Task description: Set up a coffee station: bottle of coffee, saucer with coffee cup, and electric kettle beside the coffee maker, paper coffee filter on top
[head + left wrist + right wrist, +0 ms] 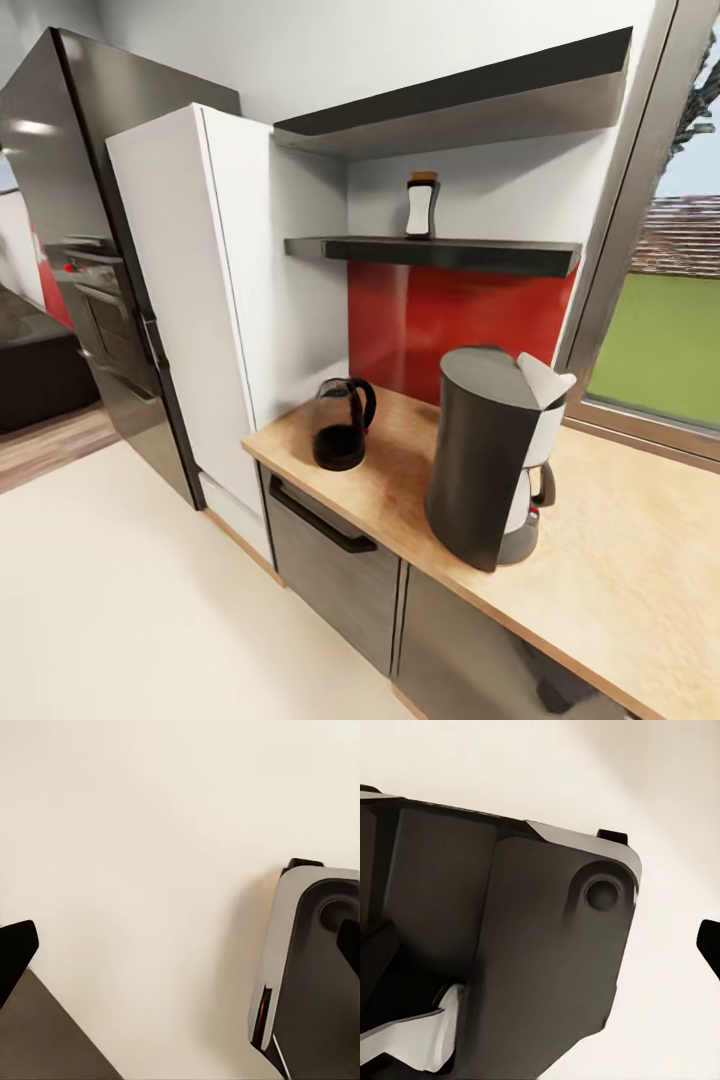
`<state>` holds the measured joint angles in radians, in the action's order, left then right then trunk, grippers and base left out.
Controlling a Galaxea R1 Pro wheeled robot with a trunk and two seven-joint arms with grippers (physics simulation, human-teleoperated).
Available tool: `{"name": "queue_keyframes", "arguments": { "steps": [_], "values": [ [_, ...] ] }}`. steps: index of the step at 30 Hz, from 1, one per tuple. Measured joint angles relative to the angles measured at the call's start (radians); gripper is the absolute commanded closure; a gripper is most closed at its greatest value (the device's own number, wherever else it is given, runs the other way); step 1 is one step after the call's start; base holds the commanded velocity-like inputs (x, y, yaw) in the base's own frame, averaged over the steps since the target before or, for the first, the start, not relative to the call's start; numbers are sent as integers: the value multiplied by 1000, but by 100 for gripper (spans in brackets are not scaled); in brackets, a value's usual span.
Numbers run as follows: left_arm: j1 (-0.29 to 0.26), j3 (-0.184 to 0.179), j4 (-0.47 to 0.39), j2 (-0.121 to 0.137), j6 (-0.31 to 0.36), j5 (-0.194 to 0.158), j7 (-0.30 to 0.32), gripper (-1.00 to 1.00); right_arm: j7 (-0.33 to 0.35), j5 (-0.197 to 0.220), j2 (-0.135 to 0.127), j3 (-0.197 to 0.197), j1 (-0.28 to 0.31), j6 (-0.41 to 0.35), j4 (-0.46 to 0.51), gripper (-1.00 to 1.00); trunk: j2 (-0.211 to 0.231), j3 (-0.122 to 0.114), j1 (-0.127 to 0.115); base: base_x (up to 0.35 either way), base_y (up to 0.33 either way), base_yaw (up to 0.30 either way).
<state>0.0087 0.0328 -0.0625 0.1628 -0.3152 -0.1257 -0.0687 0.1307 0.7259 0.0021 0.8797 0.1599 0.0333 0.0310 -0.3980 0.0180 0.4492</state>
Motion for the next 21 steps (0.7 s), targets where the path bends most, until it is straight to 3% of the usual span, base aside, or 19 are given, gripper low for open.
{"name": "queue_keyframes", "arguments": {
  "steps": [13, 21],
  "values": [
    [0, 0, 0, 0, 0, -1, 0, -100, 0, 0, -2, -1, 0, 1, 0, -100, 0, 10, 0, 10, 336, 8],
    [0, 0, 0, 0, 0, -1, 0, -100, 0, 0, -2, -1, 0, 0, -1, -100, 0, 10, 0, 113, 337, -2]
  ]
}}
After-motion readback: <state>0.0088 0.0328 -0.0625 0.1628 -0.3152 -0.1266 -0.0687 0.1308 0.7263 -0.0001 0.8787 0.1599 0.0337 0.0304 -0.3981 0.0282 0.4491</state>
